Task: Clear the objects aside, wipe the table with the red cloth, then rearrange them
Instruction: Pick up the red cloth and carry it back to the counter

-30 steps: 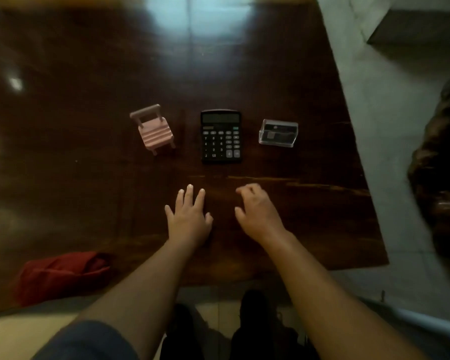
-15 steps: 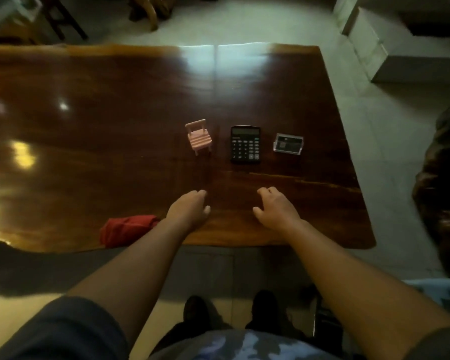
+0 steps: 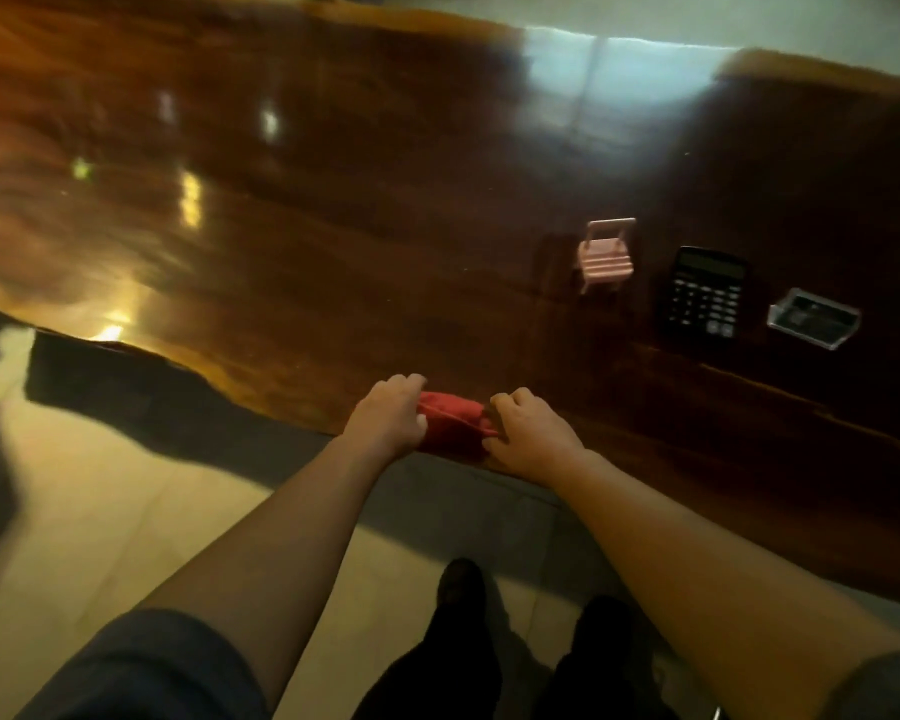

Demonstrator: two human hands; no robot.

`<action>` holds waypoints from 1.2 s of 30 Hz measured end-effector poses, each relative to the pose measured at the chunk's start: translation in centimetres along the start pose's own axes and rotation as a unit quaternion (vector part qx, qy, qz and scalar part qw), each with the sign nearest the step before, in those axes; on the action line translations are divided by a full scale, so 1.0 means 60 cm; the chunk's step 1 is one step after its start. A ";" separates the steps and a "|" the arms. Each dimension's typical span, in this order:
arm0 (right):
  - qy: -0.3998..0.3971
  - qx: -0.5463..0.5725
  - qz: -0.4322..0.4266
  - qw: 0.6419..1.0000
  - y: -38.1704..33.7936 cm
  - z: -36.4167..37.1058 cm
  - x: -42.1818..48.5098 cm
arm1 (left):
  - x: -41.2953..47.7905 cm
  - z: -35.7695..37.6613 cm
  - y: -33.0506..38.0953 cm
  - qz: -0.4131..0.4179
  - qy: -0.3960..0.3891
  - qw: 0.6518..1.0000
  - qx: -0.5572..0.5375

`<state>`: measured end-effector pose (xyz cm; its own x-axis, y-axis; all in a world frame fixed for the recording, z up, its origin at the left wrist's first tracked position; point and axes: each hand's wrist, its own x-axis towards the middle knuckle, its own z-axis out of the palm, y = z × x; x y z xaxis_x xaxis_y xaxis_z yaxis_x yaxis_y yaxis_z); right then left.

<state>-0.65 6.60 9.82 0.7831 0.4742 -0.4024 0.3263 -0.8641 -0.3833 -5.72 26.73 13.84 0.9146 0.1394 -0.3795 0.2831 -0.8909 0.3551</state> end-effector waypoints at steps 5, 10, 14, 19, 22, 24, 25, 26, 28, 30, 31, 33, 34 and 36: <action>0.002 -0.017 -0.011 1.000 -0.052 0.060 0.058 | 0.034 0.034 -0.064 0.038 -0.065 0.997 0.010; 0.025 -0.051 -0.008 0.998 -0.072 0.108 0.068 | 0.042 0.092 -0.083 0.029 -0.043 0.998 0.037; 0.068 -0.063 0.005 0.996 -0.069 0.125 0.040 | 0.026 0.118 -0.071 0.036 0.010 0.997 0.066; 0.064 -0.048 0.020 0.997 -0.045 0.118 -0.013 | 0.008 0.130 -0.035 0.066 -0.024 0.996 0.058; 0.055 -0.017 0.049 0.997 -0.021 0.112 -0.048 | 0.009 0.134 -0.006 0.089 -0.061 0.993 0.040; 0.065 0.012 0.090 0.994 0.012 0.095 -0.084 | 0.015 0.138 0.040 0.136 -0.081 0.986 0.045; 0.076 0.023 0.112 0.991 0.034 0.083 -0.103 | 0.019 0.140 0.071 0.159 -0.088 0.982 0.045; 0.091 0.035 0.134 0.986 0.056 0.072 -0.122 | 0.023 0.141 0.104 0.182 -0.096 0.978 0.045; 0.132 0.057 0.179 0.973 0.107 0.044 -0.169 | 0.027 0.146 0.182 0.236 -0.112 0.964 0.049; 0.166 0.064 0.210 0.961 0.152 0.015 -0.211 | 0.030 0.150 0.252 0.286 -0.127 0.948 0.054; 0.178 0.067 0.229 0.955 0.177 0.001 -0.235 | 0.030 0.154 0.290 0.317 -0.132 0.937 0.060; 0.204 0.076 0.267 0.939 0.226 -0.024 -0.289 | 0.024 0.164 0.370 0.372 -0.142 0.914 0.072; 0.220 0.084 0.291 0.927 0.250 -0.032 -0.320 | 0.015 0.172 0.413 0.397 -0.145 0.902 0.081; 0.254 0.096 0.331 0.904 0.290 -0.043 -0.383 | -0.007 0.190 0.495 0.442 -0.138 0.880 0.105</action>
<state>-11.59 -19.73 14.55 0.9314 -0.3162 -0.1804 -0.3615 -0.8619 -0.3557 -0.97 -4.71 14.79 0.6384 -0.7324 -0.2367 -0.5896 -0.6629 0.4614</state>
